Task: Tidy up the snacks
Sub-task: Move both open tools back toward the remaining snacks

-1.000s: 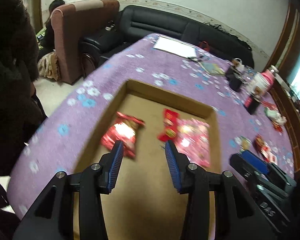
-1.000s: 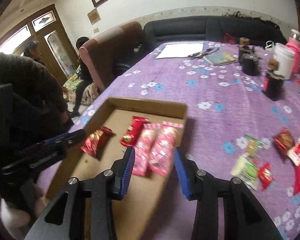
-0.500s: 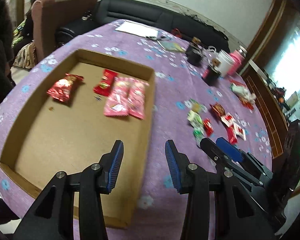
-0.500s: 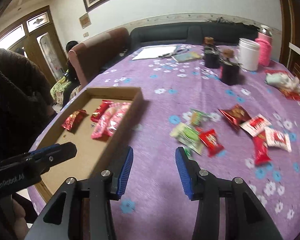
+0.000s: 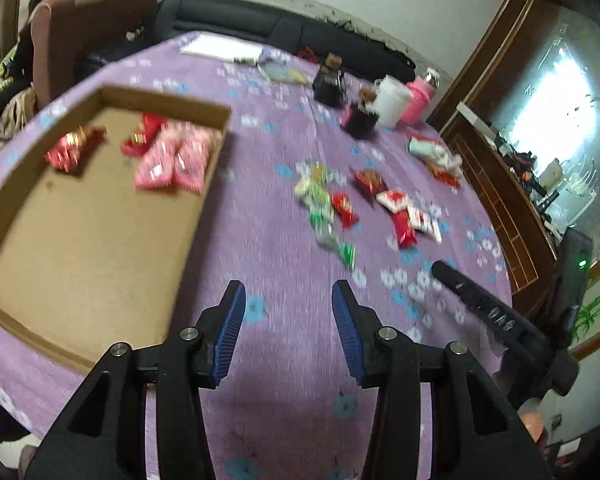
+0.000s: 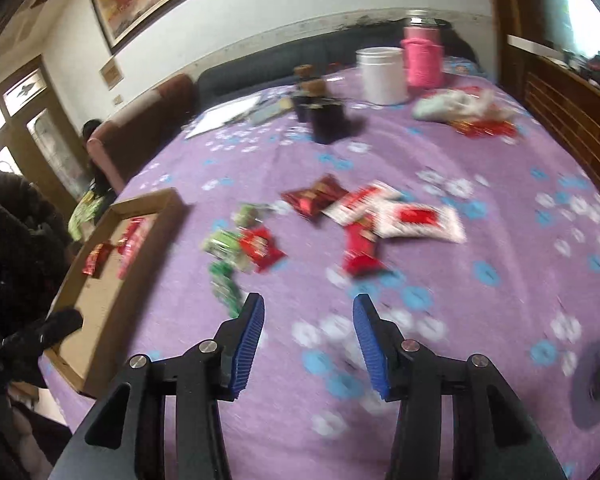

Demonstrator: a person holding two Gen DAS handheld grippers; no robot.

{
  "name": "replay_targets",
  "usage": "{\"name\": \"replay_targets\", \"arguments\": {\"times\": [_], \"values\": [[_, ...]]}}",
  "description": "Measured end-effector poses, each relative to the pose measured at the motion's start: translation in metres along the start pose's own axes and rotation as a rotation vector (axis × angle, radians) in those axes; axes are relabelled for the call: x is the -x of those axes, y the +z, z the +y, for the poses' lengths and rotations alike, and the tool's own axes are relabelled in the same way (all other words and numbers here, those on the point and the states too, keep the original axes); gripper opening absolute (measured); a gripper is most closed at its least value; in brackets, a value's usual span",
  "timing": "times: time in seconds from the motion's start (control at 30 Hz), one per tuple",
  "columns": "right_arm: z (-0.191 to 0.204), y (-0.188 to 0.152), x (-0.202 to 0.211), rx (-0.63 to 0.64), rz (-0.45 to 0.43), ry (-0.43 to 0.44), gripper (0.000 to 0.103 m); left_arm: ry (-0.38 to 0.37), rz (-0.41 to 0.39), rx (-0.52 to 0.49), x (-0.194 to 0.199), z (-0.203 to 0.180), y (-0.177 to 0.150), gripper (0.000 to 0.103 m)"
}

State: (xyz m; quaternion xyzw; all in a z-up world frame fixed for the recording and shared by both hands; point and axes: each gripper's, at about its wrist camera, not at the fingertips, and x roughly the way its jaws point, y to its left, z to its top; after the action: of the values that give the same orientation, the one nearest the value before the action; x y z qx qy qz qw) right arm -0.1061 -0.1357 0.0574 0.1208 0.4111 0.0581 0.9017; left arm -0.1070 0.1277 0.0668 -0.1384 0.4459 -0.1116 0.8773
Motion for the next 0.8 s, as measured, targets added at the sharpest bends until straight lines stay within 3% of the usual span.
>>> {"name": "replay_targets", "arguments": {"times": [0.4, 0.6, 0.8], "values": [[-0.012, 0.007, 0.009, 0.008, -0.051, -0.087, 0.049, -0.036, 0.044, -0.025, -0.015, -0.008, -0.011, 0.043], [-0.007, 0.040, -0.019, -0.044, 0.000, 0.027, 0.049, -0.053, 0.083, -0.047, -0.033, -0.011, -0.011, 0.043], [0.013, 0.048, -0.058, -0.021, 0.075, 0.110, 0.049, -0.079, 0.085, -0.070, -0.038, -0.011, -0.008, 0.043]]}}
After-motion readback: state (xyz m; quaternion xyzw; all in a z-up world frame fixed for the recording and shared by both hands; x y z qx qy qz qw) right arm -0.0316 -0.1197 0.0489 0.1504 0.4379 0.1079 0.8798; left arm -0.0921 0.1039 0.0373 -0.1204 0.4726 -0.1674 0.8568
